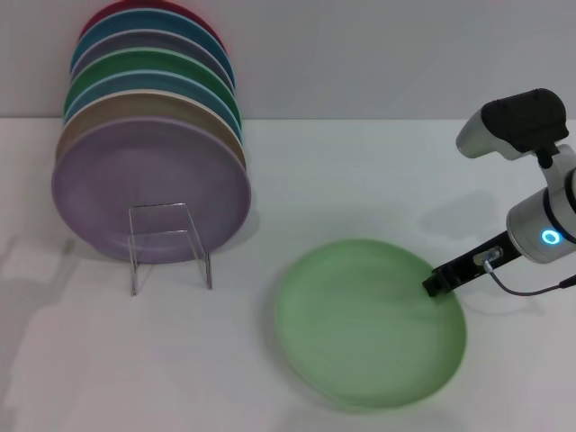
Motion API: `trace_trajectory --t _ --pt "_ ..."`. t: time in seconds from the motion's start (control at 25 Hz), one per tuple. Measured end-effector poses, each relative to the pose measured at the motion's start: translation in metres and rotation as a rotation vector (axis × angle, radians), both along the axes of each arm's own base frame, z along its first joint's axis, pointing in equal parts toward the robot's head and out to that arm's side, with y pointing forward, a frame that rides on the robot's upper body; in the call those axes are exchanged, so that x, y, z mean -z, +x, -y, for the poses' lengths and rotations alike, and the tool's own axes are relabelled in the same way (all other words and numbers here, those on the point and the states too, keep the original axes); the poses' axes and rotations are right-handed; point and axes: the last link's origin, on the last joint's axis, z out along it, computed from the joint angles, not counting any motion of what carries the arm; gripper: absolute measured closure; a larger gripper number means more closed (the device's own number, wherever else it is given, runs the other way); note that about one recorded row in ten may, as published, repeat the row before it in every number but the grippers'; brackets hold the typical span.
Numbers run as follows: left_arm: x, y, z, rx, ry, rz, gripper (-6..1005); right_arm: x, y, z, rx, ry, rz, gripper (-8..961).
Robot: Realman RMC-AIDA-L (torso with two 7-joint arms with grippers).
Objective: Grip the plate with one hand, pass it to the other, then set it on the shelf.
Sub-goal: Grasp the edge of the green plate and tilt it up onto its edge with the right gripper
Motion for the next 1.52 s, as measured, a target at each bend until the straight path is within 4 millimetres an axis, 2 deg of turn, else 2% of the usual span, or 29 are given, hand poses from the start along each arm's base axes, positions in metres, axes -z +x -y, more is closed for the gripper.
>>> trace_trajectory --t 0.16,0.28,0.52,0.6,0.8,1.2,1.36,1.52 --pt "0.0 0.003 -0.001 0.014 0.003 0.003 197 -0.004 -0.004 0.003 -0.028 0.026 -0.019 868" --pt "0.0 0.008 -0.002 0.038 0.004 0.008 197 -0.015 -0.015 0.006 -0.082 0.089 -0.062 879" --pt "0.001 0.012 -0.004 0.061 -0.003 0.008 197 -0.021 -0.017 0.013 -0.092 0.113 -0.139 932" --pt "0.002 0.015 -0.005 0.07 -0.008 0.009 197 -0.028 -0.009 0.012 -0.052 0.14 -0.169 955" --pt "0.002 0.015 -0.005 0.075 -0.007 0.01 197 -0.04 -0.015 0.017 -0.044 0.116 -0.189 942" --pt "0.003 0.014 -0.005 0.066 -0.005 0.013 197 -0.033 -0.017 0.015 -0.002 0.043 -0.052 786" --pt "0.003 0.014 -0.005 0.064 -0.005 0.013 197 -0.029 -0.016 0.015 0.004 0.025 -0.039 555" --pt "0.003 0.014 -0.005 0.063 -0.007 0.012 197 -0.02 -0.015 0.016 0.012 -0.009 -0.024 371"
